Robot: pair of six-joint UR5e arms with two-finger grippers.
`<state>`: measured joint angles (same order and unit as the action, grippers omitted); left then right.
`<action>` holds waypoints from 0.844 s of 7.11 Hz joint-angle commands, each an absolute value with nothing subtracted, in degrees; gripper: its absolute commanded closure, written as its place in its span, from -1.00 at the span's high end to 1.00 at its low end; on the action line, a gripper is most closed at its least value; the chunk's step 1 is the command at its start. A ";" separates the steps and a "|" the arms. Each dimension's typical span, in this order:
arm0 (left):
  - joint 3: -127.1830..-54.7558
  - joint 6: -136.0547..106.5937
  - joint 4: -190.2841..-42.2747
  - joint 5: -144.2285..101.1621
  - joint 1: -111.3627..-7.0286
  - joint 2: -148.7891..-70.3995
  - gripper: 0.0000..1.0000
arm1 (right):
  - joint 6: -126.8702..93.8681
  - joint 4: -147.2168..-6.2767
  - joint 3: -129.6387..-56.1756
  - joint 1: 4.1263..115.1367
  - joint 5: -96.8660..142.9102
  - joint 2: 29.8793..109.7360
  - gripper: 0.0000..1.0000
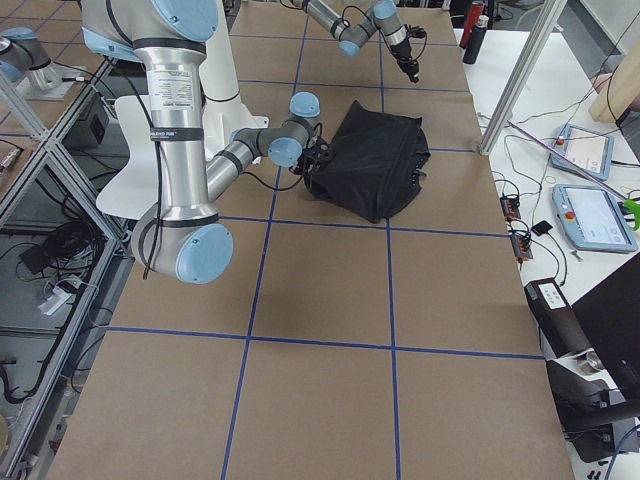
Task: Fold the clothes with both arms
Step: 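Grasp the shirt's near corner with the right gripper and drag it nearer the robot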
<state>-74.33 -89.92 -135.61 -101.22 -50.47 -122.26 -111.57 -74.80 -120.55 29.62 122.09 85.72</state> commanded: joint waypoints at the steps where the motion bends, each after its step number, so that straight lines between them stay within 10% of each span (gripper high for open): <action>1: -74.71 -90.44 -135.61 -101.34 -50.45 -122.34 -0.30 | -131.90 -66.59 -120.24 26.92 130.50 86.57 -1.00; 4: -79.96 -92.01 -134.57 -104.12 -50.45 -122.26 -0.29 | -143.43 -56.80 -120.50 18.74 134.81 89.81 -1.00; 5: -83.11 -93.41 -132.12 -107.02 -50.45 -122.26 -0.29 | -143.52 -55.73 -120.50 16.98 134.82 90.69 0.98; 6: -87.06 -94.21 -128.79 -109.49 -50.45 -121.39 -0.20 | -143.53 -55.03 -120.50 16.88 134.82 90.88 1.00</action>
